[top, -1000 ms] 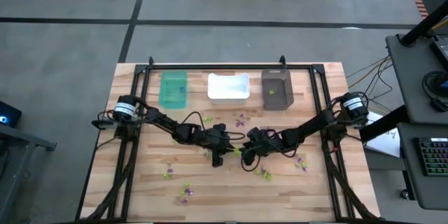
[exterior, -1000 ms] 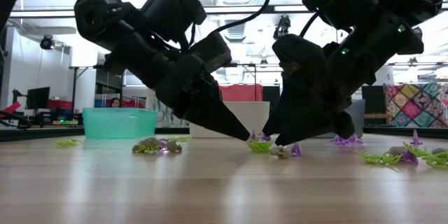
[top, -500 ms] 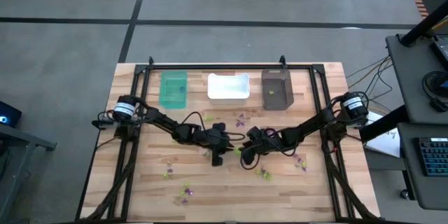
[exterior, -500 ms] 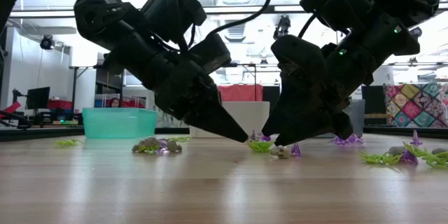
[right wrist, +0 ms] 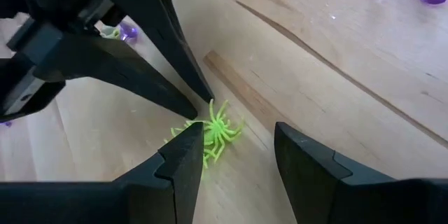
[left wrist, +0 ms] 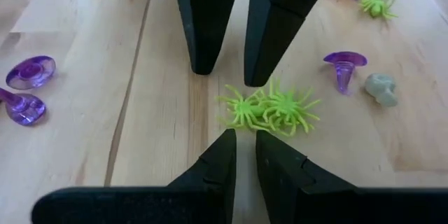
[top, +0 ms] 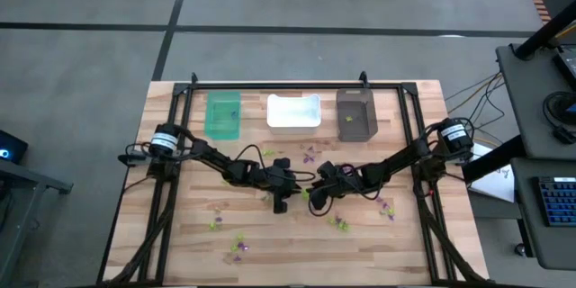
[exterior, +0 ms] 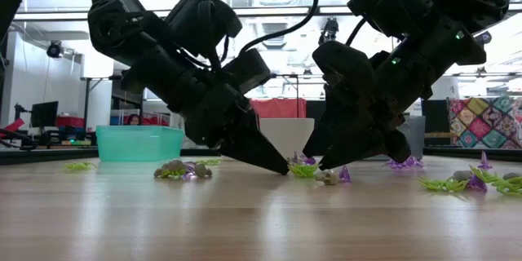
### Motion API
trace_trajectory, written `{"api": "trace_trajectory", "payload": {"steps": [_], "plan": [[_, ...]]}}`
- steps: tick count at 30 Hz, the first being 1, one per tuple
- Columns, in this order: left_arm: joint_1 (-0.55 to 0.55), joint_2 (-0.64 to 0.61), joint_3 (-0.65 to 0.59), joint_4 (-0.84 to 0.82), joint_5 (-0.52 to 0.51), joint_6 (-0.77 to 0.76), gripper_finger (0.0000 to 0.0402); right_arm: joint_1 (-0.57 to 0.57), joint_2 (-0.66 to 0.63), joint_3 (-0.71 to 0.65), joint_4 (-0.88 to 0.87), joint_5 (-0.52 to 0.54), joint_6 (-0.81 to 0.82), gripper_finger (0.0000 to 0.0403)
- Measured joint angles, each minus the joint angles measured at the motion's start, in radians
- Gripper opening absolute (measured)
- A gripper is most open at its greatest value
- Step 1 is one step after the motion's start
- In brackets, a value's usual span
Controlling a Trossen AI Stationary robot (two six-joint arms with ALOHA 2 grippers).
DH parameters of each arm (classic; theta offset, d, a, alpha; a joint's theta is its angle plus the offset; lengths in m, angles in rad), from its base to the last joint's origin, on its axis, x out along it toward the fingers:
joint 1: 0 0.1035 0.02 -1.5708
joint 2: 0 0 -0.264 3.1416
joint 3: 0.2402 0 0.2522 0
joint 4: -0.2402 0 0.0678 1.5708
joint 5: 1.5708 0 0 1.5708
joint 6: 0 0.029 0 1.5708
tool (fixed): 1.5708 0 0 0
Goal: Sort Halloween decoration
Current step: Put the green spider toy into the black bin
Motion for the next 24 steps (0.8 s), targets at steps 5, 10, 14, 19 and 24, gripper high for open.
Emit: {"api": "trace_trajectory", "payload": {"steps": [5, 10, 14, 19, 24], "plan": [[0.000, -0.012, 0.000, 0.041, 0.000, 0.003, 0.0038, 0.000, 0.000, 0.000, 0.006, -0.013, 0.015, 0.0166], [0.000, 0.002, 0.000, 0.057, 0.000, 0.003, 0.0038, 0.000, 0.004, 0.000, 0.017, -0.016, 0.014, 0.0163], [0.000, 0.022, 0.000, 0.063, 0.000, 0.003, 0.0038, -0.002, 0.030, 0.000, 0.052, -0.016, 0.014, 0.0155], [0.000, 0.032, 0.000, 0.068, 0.000, -0.005, 0.0038, -0.004, 0.034, 0.000, 0.053, -0.016, 0.005, 0.0144], [0.000, 0.042, 0.000, 0.076, 0.000, -0.019, 0.0038, -0.009, 0.034, 0.000, 0.055, -0.017, 0.001, 0.0126]]}}
